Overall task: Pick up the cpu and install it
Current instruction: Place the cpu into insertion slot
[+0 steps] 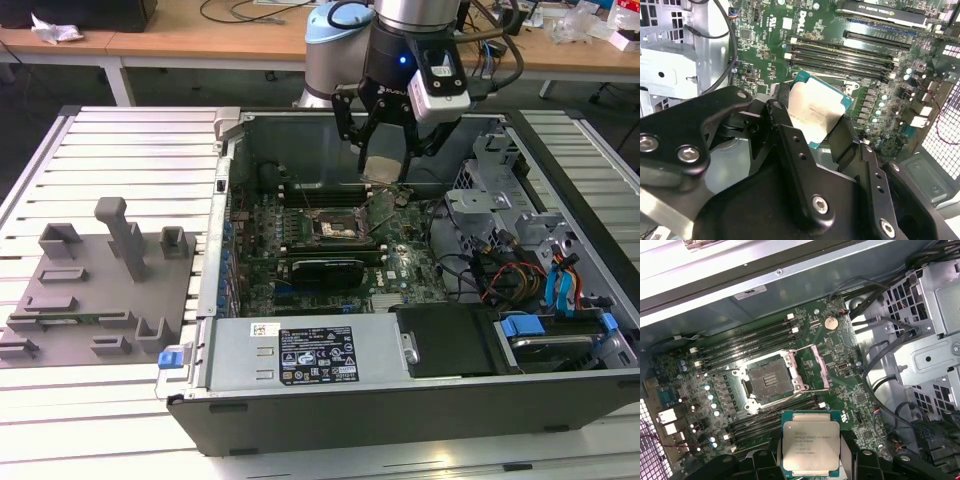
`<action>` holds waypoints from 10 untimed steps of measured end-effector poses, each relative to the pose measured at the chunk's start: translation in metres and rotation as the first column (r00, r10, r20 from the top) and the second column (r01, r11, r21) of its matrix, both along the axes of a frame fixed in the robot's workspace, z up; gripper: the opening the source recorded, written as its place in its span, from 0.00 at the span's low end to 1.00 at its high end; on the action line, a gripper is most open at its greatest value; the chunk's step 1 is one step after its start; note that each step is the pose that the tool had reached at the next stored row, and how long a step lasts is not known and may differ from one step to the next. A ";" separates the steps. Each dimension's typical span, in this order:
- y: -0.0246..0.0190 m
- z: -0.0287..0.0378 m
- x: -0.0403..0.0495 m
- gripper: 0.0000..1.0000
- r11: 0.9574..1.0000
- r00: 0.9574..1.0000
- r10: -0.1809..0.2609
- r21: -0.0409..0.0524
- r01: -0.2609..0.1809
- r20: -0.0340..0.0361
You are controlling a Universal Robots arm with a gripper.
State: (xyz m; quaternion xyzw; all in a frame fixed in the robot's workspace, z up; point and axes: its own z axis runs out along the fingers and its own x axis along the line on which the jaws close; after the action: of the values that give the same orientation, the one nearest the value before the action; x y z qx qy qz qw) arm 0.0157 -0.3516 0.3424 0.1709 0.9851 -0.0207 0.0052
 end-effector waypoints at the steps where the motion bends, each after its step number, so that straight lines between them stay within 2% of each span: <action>1: 0.0000 0.0000 0.0000 0.55 1.000 1.000 -0.006 0.000 0.006 0.000; 10: 0.0000 -0.0001 0.0000 0.55 0.999 0.999 -0.053 -0.001 0.053 0.000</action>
State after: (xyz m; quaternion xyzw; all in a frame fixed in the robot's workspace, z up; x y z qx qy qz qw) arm 0.0157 -0.3516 0.3423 0.1968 0.9802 -0.0213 0.0047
